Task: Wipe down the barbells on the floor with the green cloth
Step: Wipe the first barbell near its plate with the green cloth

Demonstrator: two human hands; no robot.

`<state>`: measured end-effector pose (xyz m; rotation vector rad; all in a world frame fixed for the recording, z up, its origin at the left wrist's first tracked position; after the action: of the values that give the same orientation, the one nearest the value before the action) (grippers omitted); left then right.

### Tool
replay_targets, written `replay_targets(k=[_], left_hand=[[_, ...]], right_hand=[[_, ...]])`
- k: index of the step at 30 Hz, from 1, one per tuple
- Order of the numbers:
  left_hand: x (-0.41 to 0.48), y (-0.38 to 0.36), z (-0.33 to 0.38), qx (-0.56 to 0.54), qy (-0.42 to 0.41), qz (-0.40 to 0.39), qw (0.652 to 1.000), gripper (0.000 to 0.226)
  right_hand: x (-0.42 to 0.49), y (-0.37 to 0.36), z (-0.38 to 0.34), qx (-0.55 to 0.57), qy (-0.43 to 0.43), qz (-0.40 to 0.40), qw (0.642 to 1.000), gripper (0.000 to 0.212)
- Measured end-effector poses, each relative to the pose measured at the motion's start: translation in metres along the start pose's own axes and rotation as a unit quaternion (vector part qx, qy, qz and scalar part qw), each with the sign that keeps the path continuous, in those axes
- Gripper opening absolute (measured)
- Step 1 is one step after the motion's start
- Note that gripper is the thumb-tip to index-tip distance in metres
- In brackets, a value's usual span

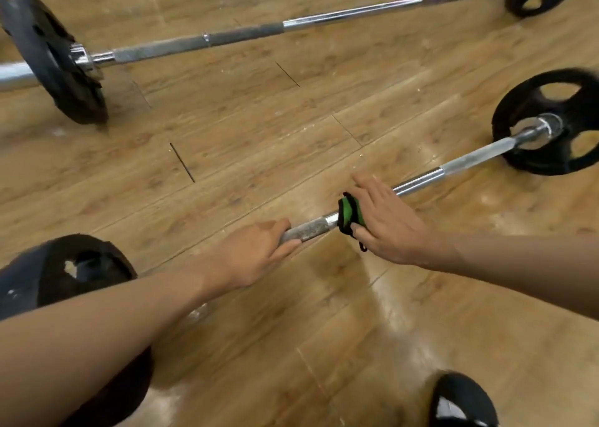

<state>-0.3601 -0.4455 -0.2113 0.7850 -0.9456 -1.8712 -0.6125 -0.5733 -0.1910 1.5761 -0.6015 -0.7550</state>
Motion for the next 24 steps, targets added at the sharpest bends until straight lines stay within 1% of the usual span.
replay_targets(k=[2, 4, 7, 9, 12, 14, 16, 18, 20, 21, 24], left_hand=[[-0.003, -0.001, 0.000, 0.032, -0.010, 0.020, 0.999, 0.067], [-0.003, -0.004, 0.000, 0.062, -0.011, 0.020, 0.998, 0.069], [-0.002, -0.004, 0.000, 0.074, -0.004, 0.007, 0.997, 0.069], [-0.003, -0.002, 0.001, 0.079, 0.003, -0.007, 0.997, 0.069], [-0.005, 0.005, 0.007, 0.097, 0.039, -0.053, 0.993, 0.070], [-0.005, 0.012, 0.013, 0.119, 0.058, -0.075, 0.988, 0.068], [-0.002, 0.020, 0.021, 0.151, 0.075, -0.102, 0.980, 0.066], [-0.002, 0.024, 0.029, 0.163, 0.109, -0.132, 0.972, 0.072], [0.000, 0.025, 0.035, 0.147, 0.138, -0.150, 0.968, 0.078], [0.001, 0.024, 0.036, 0.121, 0.148, -0.155, 0.969, 0.079], [0.001, 0.020, 0.033, 0.024, 0.147, -0.139, 0.979, 0.071]], right_hand=[[0.006, -0.008, 0.014, -0.033, 0.084, 0.035, 0.995, 0.064], [0.016, -0.012, 0.025, -0.065, 0.156, 0.077, 0.983, 0.060], [0.031, -0.016, 0.029, -0.076, 0.221, 0.142, 0.962, 0.057], [0.036, -0.020, 0.021, -0.038, 0.214, 0.181, 0.959, 0.055], [0.037, -0.030, -0.008, 0.048, 0.155, 0.206, 0.965, 0.054], [0.039, -0.029, -0.034, 0.086, 0.128, 0.221, 0.963, 0.051], [0.045, -0.025, -0.053, 0.092, 0.104, 0.231, 0.963, 0.046], [0.048, -0.023, -0.065, 0.081, 0.094, 0.224, 0.967, 0.040], [0.049, -0.024, -0.068, 0.081, 0.101, 0.235, 0.963, 0.031], [0.048, -0.026, -0.068, 0.085, 0.104, 0.247, 0.960, 0.029], [0.041, -0.029, -0.064, 0.110, 0.102, 0.271, 0.951, 0.033]])
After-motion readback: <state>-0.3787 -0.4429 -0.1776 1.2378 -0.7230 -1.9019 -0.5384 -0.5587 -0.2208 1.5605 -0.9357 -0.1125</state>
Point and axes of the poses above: each hand's wrist, its own x-axis towards the middle knuckle, its own y-axis out of the back of the hand, z = x × y, the point moved 1 cm from there along x, towards the middle knuckle, and after that the axes turned 13 degrees about -y, right-handed, at the moved point
